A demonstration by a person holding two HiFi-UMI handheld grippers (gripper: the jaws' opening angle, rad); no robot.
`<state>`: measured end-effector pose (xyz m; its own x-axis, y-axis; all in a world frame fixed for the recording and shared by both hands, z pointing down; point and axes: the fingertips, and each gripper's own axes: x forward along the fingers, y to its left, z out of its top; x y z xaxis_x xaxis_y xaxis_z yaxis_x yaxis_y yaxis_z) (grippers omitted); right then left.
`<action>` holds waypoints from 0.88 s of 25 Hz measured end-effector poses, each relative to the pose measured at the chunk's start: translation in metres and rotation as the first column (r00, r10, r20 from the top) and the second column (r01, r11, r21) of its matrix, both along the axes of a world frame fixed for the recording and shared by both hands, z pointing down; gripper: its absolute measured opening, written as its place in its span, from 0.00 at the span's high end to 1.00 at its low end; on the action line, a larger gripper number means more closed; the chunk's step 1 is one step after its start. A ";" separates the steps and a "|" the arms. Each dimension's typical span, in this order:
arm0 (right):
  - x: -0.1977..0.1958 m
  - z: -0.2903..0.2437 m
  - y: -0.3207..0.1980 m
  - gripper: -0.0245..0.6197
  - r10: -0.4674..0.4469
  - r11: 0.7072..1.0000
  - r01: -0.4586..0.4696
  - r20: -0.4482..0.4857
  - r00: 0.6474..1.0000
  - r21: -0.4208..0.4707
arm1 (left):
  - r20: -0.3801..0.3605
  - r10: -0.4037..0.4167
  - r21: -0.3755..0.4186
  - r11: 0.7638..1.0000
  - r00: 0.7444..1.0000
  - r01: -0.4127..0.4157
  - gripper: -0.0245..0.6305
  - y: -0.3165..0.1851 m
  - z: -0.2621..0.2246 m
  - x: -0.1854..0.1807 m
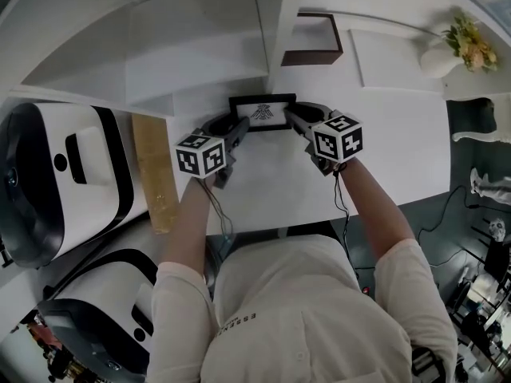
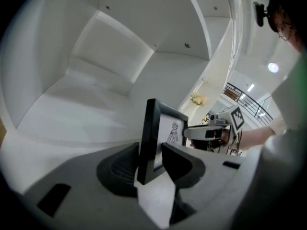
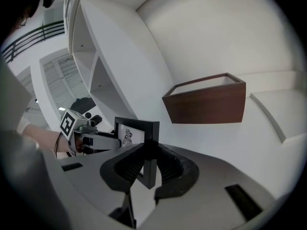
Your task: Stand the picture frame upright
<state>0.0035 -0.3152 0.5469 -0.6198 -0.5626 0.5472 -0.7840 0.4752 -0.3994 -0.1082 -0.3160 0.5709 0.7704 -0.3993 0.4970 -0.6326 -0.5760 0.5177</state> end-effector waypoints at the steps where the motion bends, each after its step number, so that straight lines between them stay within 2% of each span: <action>1: -0.001 0.001 -0.001 0.82 0.000 1.000 0.000 -0.015 1.000 0.009 | 0.018 0.005 0.002 1.000 1.000 -0.005 0.76 -0.001 0.002 -0.001; 5: -0.004 0.003 -0.005 0.82 -0.009 0.998 0.013 -0.083 0.996 0.058 | 0.110 0.029 0.039 0.999 0.993 -0.034 0.76 -0.006 0.008 -0.004; 14: -0.009 0.001 -0.012 0.82 0.007 0.993 0.004 -0.095 0.995 0.116 | 0.113 0.038 0.047 0.998 0.993 -0.044 0.76 -0.011 0.005 -0.008; 22: -0.019 -0.003 -0.020 0.82 0.037 0.984 -0.011 -0.143 0.989 0.175 | 0.172 0.019 0.066 0.997 0.985 -0.031 0.76 -0.022 0.002 -0.017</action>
